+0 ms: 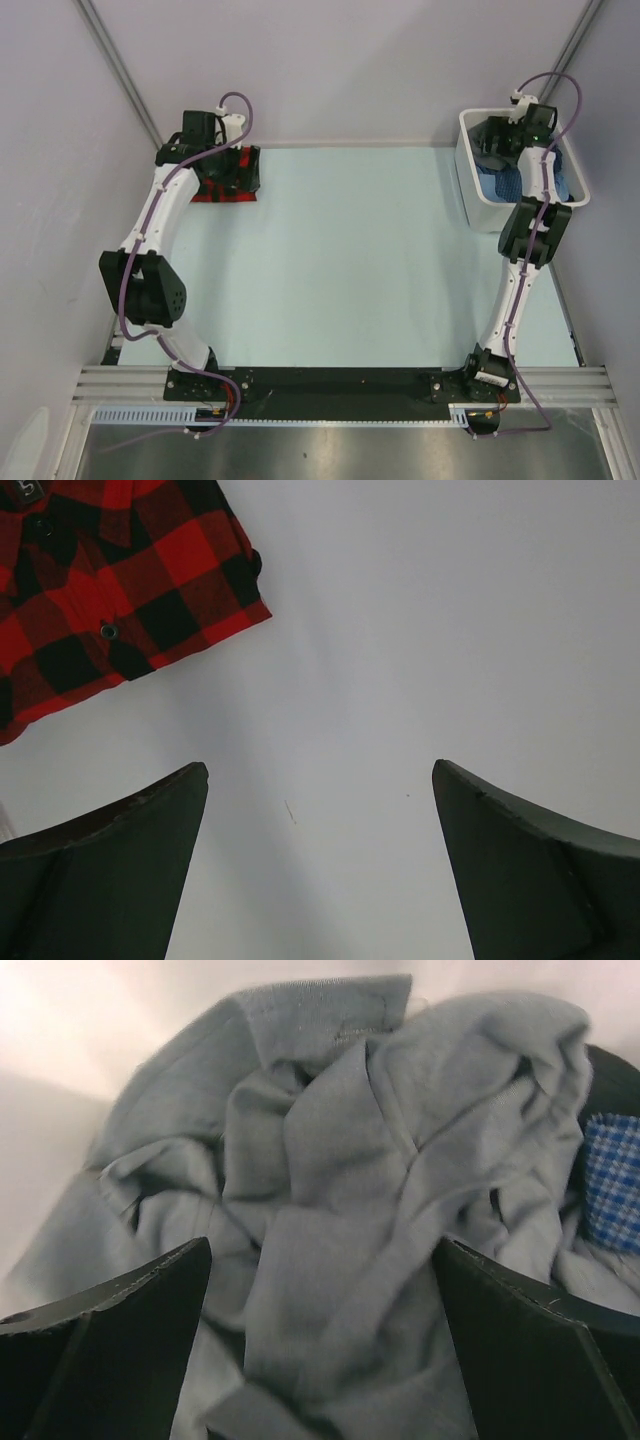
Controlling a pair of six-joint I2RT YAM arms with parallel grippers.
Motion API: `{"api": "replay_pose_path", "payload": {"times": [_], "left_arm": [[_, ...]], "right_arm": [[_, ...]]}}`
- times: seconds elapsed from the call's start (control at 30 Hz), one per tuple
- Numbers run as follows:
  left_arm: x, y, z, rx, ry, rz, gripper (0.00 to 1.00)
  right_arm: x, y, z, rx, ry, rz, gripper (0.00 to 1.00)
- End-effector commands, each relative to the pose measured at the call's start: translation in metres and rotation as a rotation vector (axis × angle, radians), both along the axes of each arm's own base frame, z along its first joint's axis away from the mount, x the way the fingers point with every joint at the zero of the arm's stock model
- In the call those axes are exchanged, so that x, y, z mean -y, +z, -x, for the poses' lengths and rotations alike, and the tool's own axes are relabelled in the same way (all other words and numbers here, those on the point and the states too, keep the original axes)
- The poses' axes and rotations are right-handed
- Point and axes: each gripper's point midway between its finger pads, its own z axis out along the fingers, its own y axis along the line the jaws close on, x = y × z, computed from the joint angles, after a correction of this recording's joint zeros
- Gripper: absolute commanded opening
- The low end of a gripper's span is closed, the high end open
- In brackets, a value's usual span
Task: Fold and stack the long sleeve shirts
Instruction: Grab the shirt from the pile
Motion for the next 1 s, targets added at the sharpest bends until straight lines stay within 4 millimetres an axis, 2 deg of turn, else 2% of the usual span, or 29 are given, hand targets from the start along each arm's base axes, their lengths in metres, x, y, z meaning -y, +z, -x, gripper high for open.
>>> {"api": "replay_pose_path", "payload": {"times": [0.0,0.07,0.13,0.17,0.2,0.27,0.3,0.37,0.4,0.5,0.53,0.6,0.67,0.73,0.77,0.83,0.87,0.97], "left_arm": [[-0.018,0.013,-0.002,0.038,0.045,-0.081,0.99],[-0.022,0.012,-0.001,0.041,0.062,-0.099,1.0],[-0.025,0.011,0.0,0.042,0.075,-0.112,0.99],[-0.025,0.012,0.0,0.045,0.073,-0.111,1.0],[-0.025,0.014,-0.001,0.048,0.075,-0.112,1.0],[-0.026,0.016,-0.003,0.057,0.081,-0.113,0.99],[-0.026,0.017,-0.005,0.058,0.09,-0.109,1.0],[-0.025,0.023,-0.006,0.07,0.09,-0.099,1.0],[-0.023,0.025,-0.008,0.075,0.087,-0.089,0.99],[-0.012,0.034,-0.009,0.091,0.053,-0.034,0.99],[-0.009,0.04,-0.01,0.1,0.048,-0.018,0.99],[-0.003,0.044,-0.01,0.101,0.039,0.015,1.0],[0.0,0.048,-0.01,0.109,0.03,0.033,1.0],[0.003,0.052,-0.008,0.115,0.023,0.049,1.0],[0.004,0.053,-0.007,0.117,0.019,0.054,1.0],[0.003,0.053,-0.006,0.12,0.026,0.058,1.0],[0.003,0.058,-0.003,0.13,0.028,0.065,0.99],[-0.001,0.063,0.002,0.146,0.041,0.083,0.99]], "right_arm": [[0.009,0.013,-0.026,0.101,-0.046,0.072,1.0],[0.011,0.001,-0.028,0.089,-0.064,0.074,1.0],[0.014,-0.001,-0.028,0.087,-0.068,0.082,0.9],[0.014,0.001,-0.029,0.092,-0.065,0.083,0.8],[0.013,0.008,-0.029,0.103,-0.056,0.089,0.6],[0.011,0.026,-0.03,0.131,-0.042,0.095,0.37],[0.008,0.048,-0.028,0.164,-0.034,0.105,0.14],[0.005,0.079,-0.025,0.211,-0.022,0.109,0.01],[0.003,0.112,-0.02,0.26,-0.017,0.116,0.0],[-0.008,0.176,-0.006,0.374,0.013,0.065,0.0],[-0.016,0.216,0.006,0.44,0.032,0.05,0.0],[-0.025,0.258,0.019,0.522,0.052,0.038,0.0],[-0.042,0.312,0.04,0.63,0.085,-0.009,0.0],[-0.054,0.342,0.054,0.69,0.111,-0.053,0.0],[-0.065,0.372,0.069,0.751,0.126,-0.075,0.0],[-0.08,0.401,0.085,0.812,0.154,-0.109,0.0],[-0.093,0.427,0.1,0.876,0.183,-0.117,0.0],[-0.123,0.475,0.128,0.992,0.238,-0.184,0.0]]}}
